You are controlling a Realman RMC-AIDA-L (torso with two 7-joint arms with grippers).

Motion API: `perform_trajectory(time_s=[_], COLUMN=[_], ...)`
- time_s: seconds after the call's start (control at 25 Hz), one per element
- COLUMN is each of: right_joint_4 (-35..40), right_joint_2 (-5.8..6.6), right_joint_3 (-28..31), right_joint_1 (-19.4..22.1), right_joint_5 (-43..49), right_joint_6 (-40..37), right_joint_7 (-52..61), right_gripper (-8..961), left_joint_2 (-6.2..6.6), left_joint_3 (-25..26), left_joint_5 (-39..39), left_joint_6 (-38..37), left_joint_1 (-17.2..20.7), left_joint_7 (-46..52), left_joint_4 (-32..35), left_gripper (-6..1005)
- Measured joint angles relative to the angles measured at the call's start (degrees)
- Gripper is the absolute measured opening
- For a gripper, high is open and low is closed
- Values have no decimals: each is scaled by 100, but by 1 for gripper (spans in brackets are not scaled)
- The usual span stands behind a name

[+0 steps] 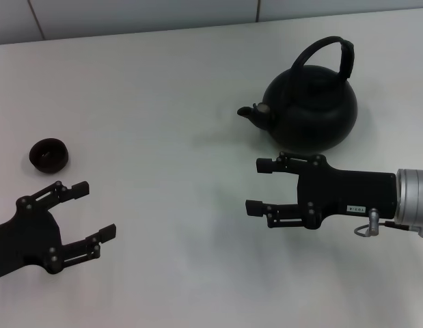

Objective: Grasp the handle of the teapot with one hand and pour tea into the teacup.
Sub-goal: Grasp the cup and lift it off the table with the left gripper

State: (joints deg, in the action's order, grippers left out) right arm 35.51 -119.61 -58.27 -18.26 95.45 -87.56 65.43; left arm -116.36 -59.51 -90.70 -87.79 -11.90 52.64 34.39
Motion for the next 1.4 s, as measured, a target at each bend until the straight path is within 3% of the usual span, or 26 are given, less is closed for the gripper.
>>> perform_trajectory(time_s=[0.64,0.8,1.04,1.12,1.4], right_joint_4=[0,1,0,1,36], right_joint_2=[2,5,0,0,3], right_joint_3=[0,1,6,5,1], right_joint_1=[-47,-88,-111,-124,-137], right_joint_5=[-29,-42,-45,-47,-116], right_joint_6=[24,35,6,3,-16], right_joint_7=[24,27,29,30,31], right_gripper=[815,815,815,815,816], left_joint_2=[-76,-224,-216,-229,-232], left_joint_3=[117,854,1268,1563,1737], left_joint_5=[2,100,483,842,963], left_joint_6=[239,419,453,649,1319], left_joint_1=[-39,-94,-269,-313,-329], left_joint_7=[-53,-431,-961,-1553,-2066], left_joint_4=[5,-220,-908,-1372,-1648], left_gripper=[835,832,827,826,820])
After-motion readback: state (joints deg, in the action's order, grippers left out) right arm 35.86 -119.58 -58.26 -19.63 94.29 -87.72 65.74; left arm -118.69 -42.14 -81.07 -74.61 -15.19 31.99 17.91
